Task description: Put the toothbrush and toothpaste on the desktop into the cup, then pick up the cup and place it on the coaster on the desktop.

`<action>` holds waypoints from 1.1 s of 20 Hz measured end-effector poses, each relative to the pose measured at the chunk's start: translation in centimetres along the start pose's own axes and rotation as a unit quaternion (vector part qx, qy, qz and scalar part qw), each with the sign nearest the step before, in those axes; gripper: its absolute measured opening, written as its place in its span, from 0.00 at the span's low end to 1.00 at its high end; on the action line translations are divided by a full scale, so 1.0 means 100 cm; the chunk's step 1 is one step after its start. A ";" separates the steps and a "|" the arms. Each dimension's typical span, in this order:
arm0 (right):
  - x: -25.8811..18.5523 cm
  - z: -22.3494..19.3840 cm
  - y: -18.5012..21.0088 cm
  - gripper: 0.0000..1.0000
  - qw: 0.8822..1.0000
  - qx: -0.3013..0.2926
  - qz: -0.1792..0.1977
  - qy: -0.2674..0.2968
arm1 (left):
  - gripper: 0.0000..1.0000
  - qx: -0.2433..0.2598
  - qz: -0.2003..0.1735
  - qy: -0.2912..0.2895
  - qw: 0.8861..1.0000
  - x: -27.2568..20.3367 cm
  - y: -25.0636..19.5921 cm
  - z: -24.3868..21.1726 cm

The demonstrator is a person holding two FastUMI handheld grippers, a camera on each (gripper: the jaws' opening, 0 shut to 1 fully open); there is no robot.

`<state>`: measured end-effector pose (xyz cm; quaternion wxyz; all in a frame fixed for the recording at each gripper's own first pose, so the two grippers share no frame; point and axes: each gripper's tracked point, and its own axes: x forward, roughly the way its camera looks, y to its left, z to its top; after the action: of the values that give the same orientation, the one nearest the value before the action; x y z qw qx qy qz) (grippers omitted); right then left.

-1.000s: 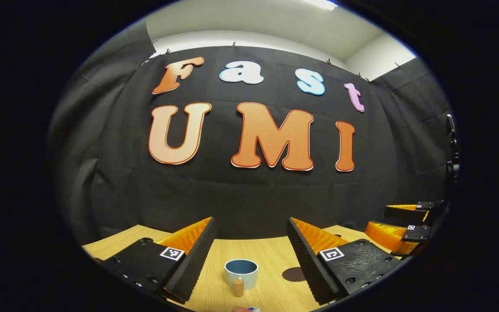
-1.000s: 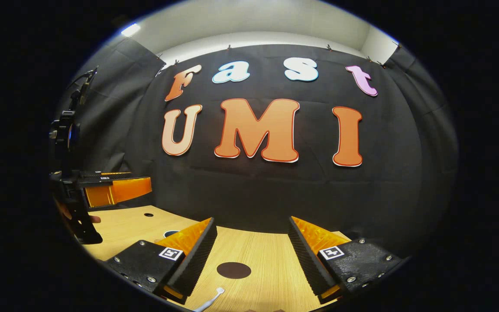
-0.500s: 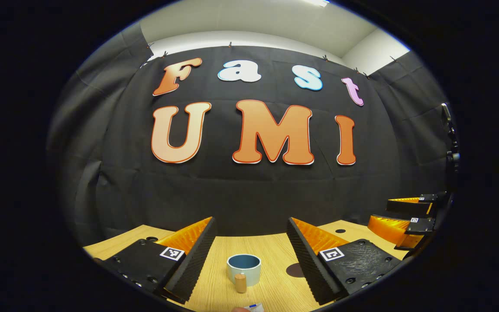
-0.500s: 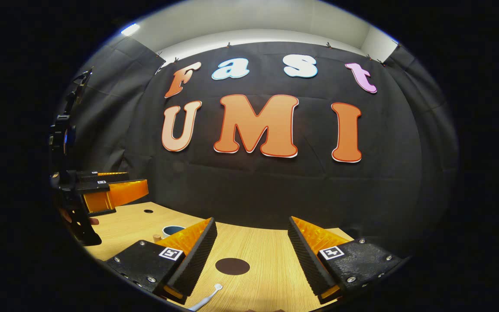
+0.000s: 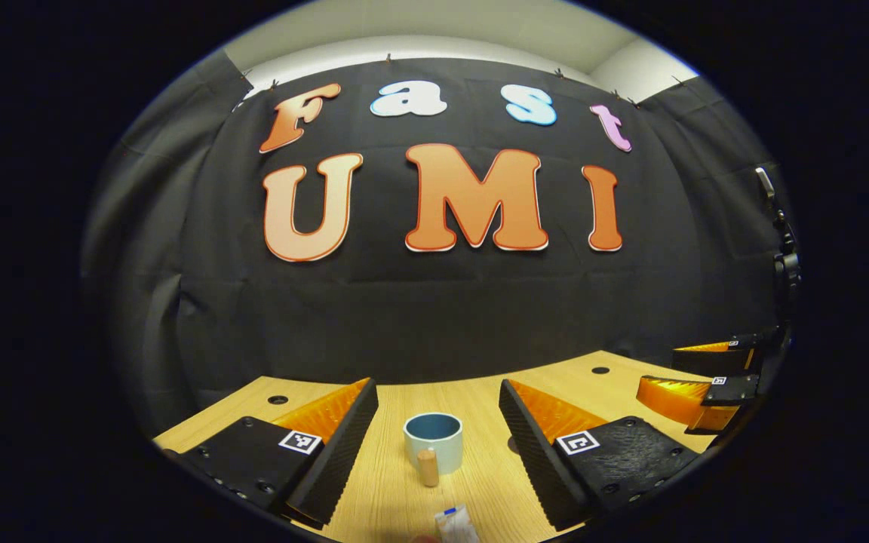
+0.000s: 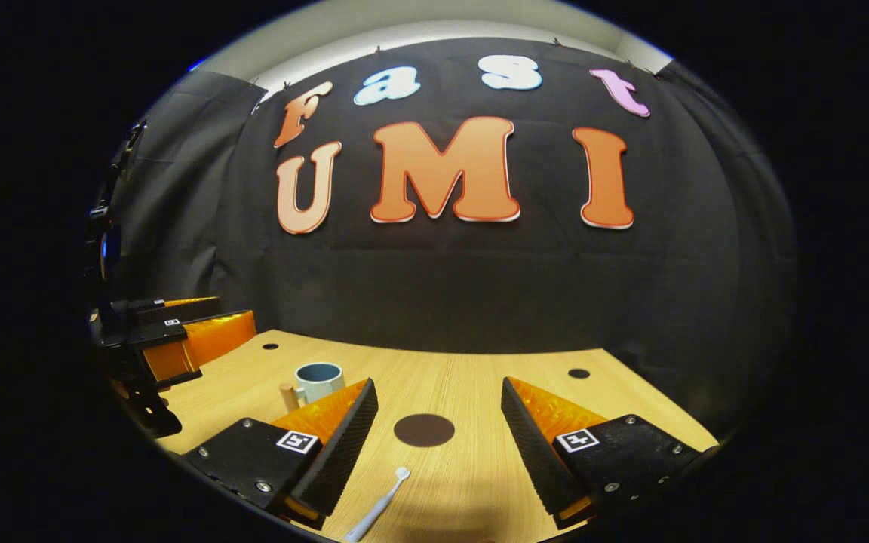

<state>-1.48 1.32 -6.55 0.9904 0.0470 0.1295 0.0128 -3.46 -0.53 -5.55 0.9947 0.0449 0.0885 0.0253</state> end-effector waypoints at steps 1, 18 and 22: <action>0.000 -0.012 0.005 0.99 1.000 0.006 0.003 0.017 | 1.00 -0.002 0.000 0.017 1.000 -0.002 0.000 -0.006; -0.020 -0.142 0.046 0.77 0.939 0.057 0.032 0.338 | 0.96 -0.013 -0.025 0.316 0.948 -0.028 -0.005 -0.131; -0.018 -0.162 0.055 0.67 0.920 0.078 0.035 0.383 | 1.00 -0.030 -0.038 0.383 0.922 -0.039 -0.011 -0.152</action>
<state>-7.51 8.22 -21.16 0.8573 0.1200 0.4977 0.0545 -9.94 -0.58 -19.89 0.8860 -0.0009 0.4637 0.0059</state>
